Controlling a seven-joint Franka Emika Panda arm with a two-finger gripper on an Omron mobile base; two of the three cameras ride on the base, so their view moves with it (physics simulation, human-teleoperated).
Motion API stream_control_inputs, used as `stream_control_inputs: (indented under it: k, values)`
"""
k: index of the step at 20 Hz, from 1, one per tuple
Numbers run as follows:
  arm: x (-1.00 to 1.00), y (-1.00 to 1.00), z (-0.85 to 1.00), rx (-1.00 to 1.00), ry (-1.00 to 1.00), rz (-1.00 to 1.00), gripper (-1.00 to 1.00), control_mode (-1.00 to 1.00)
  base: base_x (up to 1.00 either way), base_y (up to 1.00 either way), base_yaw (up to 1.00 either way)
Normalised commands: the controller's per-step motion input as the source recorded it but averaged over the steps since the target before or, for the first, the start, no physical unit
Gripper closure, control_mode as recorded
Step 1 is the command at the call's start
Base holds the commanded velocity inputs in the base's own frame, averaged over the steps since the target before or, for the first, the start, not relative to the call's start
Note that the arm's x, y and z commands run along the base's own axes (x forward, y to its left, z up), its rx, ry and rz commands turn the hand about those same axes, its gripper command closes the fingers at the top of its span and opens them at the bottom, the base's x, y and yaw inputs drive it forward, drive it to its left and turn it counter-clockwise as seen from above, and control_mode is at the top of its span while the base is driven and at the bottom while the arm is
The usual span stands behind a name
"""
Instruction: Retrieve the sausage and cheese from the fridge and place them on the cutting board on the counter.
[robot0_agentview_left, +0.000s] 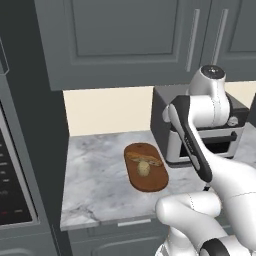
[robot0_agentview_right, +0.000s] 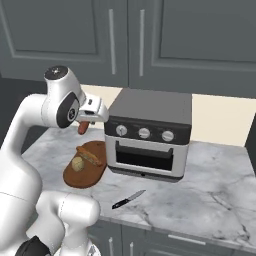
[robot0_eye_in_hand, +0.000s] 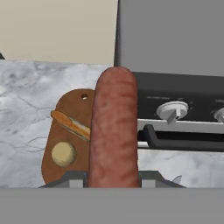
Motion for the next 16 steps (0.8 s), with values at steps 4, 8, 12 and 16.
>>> stream_control_inputs:
  k: [4, 8, 12, 16]
  values:
    - [0.00, 0.00, 0.00, 0.00, 0.00, 0.00, 1.00, 1.00, 0.53, 0.22, 0.00]
    - [0.00, 0.00, 0.00, 0.00, 0.00, 0.00, 1.00, 1.00, 0.18, 0.14, 0.00]
    - [0.00, 0.00, 0.00, 0.00, 0.00, 0.00, 1.00, 1.00, 0.00, 0.01, 0.00]
    - [0.00, 0.00, 0.00, 0.00, 0.00, 0.00, 1.00, 1.00, 0.00, 0.00, 0.00]
